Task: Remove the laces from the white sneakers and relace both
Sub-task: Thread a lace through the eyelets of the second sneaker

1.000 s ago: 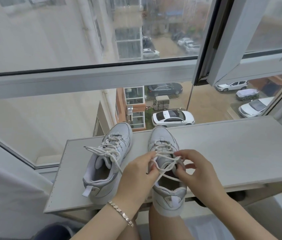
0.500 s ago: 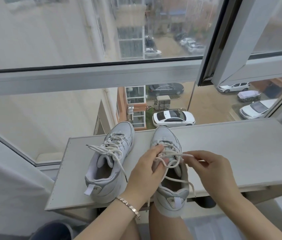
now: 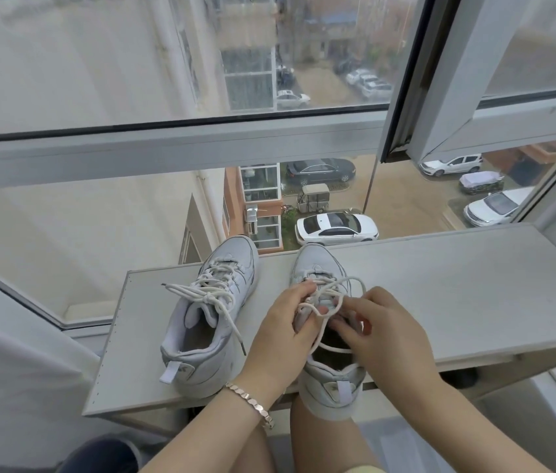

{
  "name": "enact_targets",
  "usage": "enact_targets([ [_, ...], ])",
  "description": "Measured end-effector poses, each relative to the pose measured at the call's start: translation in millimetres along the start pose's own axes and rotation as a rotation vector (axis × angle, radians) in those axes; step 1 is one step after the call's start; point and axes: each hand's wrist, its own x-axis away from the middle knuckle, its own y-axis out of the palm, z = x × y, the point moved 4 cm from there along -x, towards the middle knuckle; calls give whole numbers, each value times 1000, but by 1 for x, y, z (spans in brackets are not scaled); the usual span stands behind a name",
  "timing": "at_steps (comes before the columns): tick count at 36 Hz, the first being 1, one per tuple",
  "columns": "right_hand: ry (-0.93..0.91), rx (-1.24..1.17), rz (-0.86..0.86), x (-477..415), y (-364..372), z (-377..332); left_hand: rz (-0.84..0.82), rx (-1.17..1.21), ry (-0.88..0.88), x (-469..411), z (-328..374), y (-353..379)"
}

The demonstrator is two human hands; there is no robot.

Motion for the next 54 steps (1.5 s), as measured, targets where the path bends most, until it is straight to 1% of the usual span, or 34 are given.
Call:
enact_targets([
  [2, -18, -22, -1, 0, 0, -1, -7, -1, -4, -1, 0, -2],
  [5, -74, -143, 68, 4, -8, -3, -7, 6, -18, -2, -2, -4],
  [8, -193, -200, 135, 13, -12, -9, -1, 31, -36, -3, -5, -5],
  [11, -280, -277, 222, 21, -13, -17, 45, 30, -22, -3, -6, -4],
  [14, -300, -291, 259, 22, -9, -21, 55, 14, -23, -3, -5, 1],
  [16, -230, -335, 253, 20, -7, -16, 34, 50, -72, -6, -4, 6],
  [17, -161, -400, 243, 18, -7, -11, 28, 126, -138, -7, -4, 7],
  [19, 16, -589, 229, 14, -8, -1, 44, 347, -266, -10, -3, 8],
  [20, 100, -694, 222, 10, -9, 1, 73, 421, -297, -12, -2, 5],
  [21, 157, -790, 218, 7, -9, 3, 87, 437, -304, -14, -1, 3],
  [24, 229, -980, 203, -7, -7, 2, 12, 300, -250, -24, 6, -4],
  [26, 278, -1016, 189, -12, -4, 5, -86, 197, -234, -28, 12, -8],
  [28, 306, -988, 174, -14, 1, 11, -178, 14, -191, -32, 14, -14],
  [31, 283, -1000, 137, -11, 2, 14, -347, -304, -77, -42, 16, -25],
  [33, 251, -1008, 147, -8, -1, 13, -448, -373, -73, -49, 17, -27],
  [34, 231, -1001, 159, -7, -2, 13, -471, -385, -79, -52, 16, -26],
  [38, 121, -879, 199, 2, -10, 4, -439, -443, -51, -60, 15, -22],
  [39, 56, -856, 193, 6, -12, -3, -422, -452, -41, -60, 15, -21],
  [43, -324, -759, 130, 16, -23, -32, -392, -482, -4, -60, 12, -20],
  [45, -400, -727, 77, 16, -27, -37, -380, -470, -4, -58, 9, -22],
  [47, -374, -669, -73, 13, -27, -34, -356, -431, 0, -55, 7, -23],
  [50, -225, -414, -410, 3, -24, -23, -320, -390, 7, -50, 6, -22],
  [51, -188, -348, -472, -1, -26, -19, -310, -390, 8, -49, 6, -21],
  [53, -162, -269, -477, -8, -33, -14, -302, -370, -8, -48, 5, -20],
  [54, -135, -239, -433, -13, -36, -12, -305, -340, -30, -47, 5, -20],
])
